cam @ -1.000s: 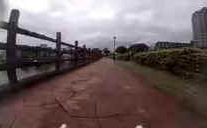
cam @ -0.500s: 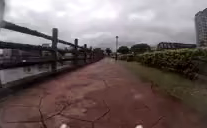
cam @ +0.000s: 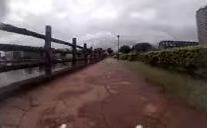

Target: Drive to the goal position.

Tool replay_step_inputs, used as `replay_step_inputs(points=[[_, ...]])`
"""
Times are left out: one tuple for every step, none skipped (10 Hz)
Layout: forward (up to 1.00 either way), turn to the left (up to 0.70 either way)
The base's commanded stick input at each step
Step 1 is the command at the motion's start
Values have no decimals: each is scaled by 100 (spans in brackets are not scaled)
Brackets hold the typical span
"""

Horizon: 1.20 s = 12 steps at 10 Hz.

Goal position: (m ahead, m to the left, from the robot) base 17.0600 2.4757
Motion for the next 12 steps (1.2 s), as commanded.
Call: replay_step_inputs(points=[[85,1],[85,1],[85,1],[85,1],[85,1],[85,-1],[85,-8],[85,-32],[85,-33],[85,-33],[85,-33],[85,-33]])
